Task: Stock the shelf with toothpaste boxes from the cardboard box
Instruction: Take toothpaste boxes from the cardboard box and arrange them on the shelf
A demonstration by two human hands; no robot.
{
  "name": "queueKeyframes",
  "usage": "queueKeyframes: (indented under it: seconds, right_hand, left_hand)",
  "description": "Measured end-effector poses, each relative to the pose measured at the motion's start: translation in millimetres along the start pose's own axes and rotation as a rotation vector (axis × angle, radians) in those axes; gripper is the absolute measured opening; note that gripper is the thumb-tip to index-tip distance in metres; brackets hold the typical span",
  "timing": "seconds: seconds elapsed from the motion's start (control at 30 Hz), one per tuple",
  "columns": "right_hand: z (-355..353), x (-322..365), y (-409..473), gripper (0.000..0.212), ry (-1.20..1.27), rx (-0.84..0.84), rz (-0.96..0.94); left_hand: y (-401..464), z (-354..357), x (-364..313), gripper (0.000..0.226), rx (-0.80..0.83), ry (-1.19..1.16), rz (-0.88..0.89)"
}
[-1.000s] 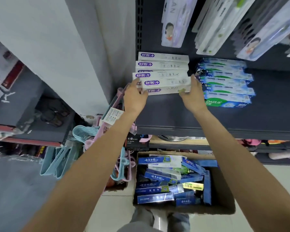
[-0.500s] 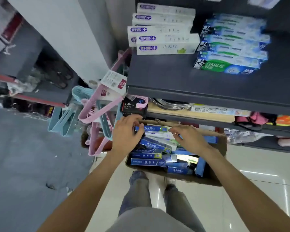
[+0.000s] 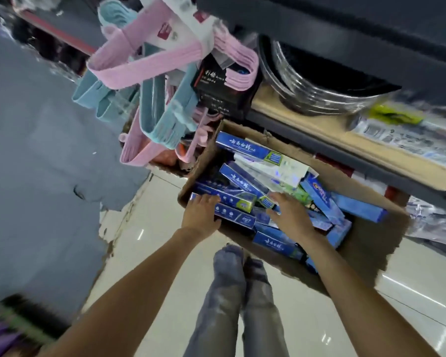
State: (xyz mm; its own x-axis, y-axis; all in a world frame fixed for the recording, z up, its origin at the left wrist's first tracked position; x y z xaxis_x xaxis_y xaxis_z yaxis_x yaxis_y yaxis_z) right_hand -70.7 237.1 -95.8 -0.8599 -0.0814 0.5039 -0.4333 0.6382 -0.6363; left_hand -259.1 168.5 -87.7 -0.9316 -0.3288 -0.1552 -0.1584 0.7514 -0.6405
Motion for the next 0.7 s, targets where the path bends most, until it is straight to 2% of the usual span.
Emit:
queueKeyframes:
  seconds: [0.17, 0.27, 0.37, 0.57, 0.7]
  right_hand:
    - [41, 10, 58, 0.059, -0.042, 0.053, -0.099]
    - [62, 10, 77, 0.080, -0.131, 0.113, -0.042]
    - [65, 12, 82, 0.100, -0.273, 0.097, -0.039]
    - [56, 10, 85, 0.096, -0.406, 0.104, -0.109]
    - [59, 1, 82, 0.087, -0.228, 0.133, -0.054]
  left_hand:
    - [34, 41, 15, 0.066, 0.063, 0.092, 0.010]
    - [39, 43, 17, 0.056, 0.009, 0.189, 0.056]
    - [38, 41, 13, 0.053, -0.025, 0.272, 0.113]
    - [38, 37, 15, 0.055, -0.006, 0.303, 0.176]
    - [41, 35, 15, 0.051, 0.032, 0.201, 0.229]
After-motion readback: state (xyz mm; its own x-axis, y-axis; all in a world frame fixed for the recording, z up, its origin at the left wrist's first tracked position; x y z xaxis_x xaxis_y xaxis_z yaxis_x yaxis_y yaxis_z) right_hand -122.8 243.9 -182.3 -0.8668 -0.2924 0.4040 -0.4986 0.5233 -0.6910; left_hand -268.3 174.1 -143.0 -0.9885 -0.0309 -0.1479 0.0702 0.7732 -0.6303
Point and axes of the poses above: each hand's wrist, its own y-axis towards the middle knuckle, its own z-axis out of the palm, x = y × z, the point moved 9 cm from there along y, towards the middle knuckle, and after that the axes turned 1 degree about -z, right-handed, at the moved point
